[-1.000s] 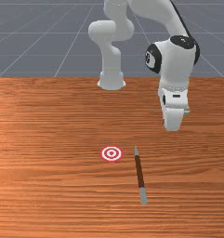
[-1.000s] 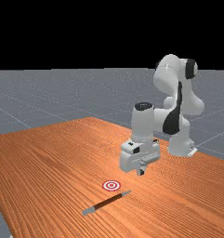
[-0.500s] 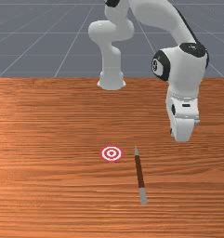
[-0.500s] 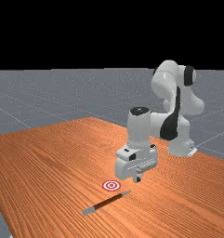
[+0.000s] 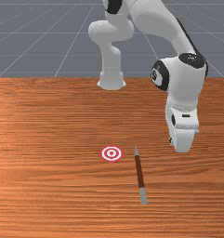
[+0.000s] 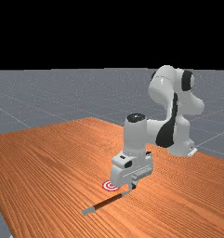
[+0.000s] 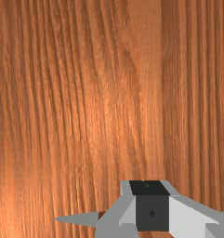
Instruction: Pick up the pen and put it to the marker
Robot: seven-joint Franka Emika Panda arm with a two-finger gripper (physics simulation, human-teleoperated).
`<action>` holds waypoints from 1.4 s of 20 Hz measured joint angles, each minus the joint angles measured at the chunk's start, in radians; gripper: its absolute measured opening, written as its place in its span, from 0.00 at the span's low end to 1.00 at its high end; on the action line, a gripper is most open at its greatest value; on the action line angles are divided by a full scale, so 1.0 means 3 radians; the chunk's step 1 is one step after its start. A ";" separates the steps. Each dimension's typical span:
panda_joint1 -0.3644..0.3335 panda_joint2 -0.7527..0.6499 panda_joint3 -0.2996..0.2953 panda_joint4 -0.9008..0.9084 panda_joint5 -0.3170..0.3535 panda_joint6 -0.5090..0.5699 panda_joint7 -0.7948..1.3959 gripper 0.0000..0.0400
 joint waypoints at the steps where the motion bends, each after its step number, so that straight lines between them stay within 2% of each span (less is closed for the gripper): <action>1: 0.0011 -0.0006 -0.0014 -0.0057 -0.0019 0.0111 0.0020 0.00; 2: 0.0009 0.0023 -0.0011 -0.0041 -0.0015 0.0113 0.0015 0.00; 3: 0.0045 0.0115 -0.0047 0.0110 -0.0059 -0.0076 0.0052 0.00; 5: 0.0061 0.0198 -0.0064 0.0131 -0.0077 -0.0013 0.0071 0.00; 6: -0.0007 0.0318 0.0019 0.0297 0.0029 -0.0177 -0.0033 0.00; 9: 0.0027 0.0344 -0.0030 0.0145 0.0020 0.0110 0.0117 0.00; 10: 0.0071 0.0281 -0.0093 -0.0065 -0.0092 0.0530 0.0107 0.00; 11: 0.0067 0.0337 -0.0093 0.0033 -0.0091 0.0502 0.0096 0.00; 12: 0.0033 0.0478 -0.0055 0.0324 -0.0052 0.0259 0.0031 0.00; 13: 0.0018 0.0780 -0.0042 0.0931 0.0017 -0.0200 0.0076 0.00; 14: -0.0095 0.1015 0.0108 0.1344 0.0129 -0.0321 -0.0194 0.00; 15: -0.0016 0.1096 -0.0020 0.1504 0.0009 -0.0451 -0.0081 0.00; 17: -0.0020 0.1099 -0.0021 0.1503 0.0009 -0.0451 -0.0081 0.00; 18: -0.0144 0.1166 0.0238 0.1562 0.0264 -0.0378 -0.0263 0.00; 19: 0.0070 0.1281 -0.0037 0.1811 0.0066 -0.0563 0.0214 0.00; 22: 0.0091 0.1452 -0.0046 0.1952 -0.0009 -0.0555 0.0050 0.00; 23: 0.0071 0.1404 -0.0021 0.1781 0.0012 -0.0353 0.0031 0.00; 25: 0.0071 0.1471 -0.0021 0.1827 0.0013 -0.0349 0.0029 0.00; 26: 0.0050 0.1509 0.0011 0.1892 0.0001 -0.0435 -0.0125 0.00; 28: -0.0036 0.1406 0.0054 0.1686 -0.0037 -0.0340 -0.0422 0.00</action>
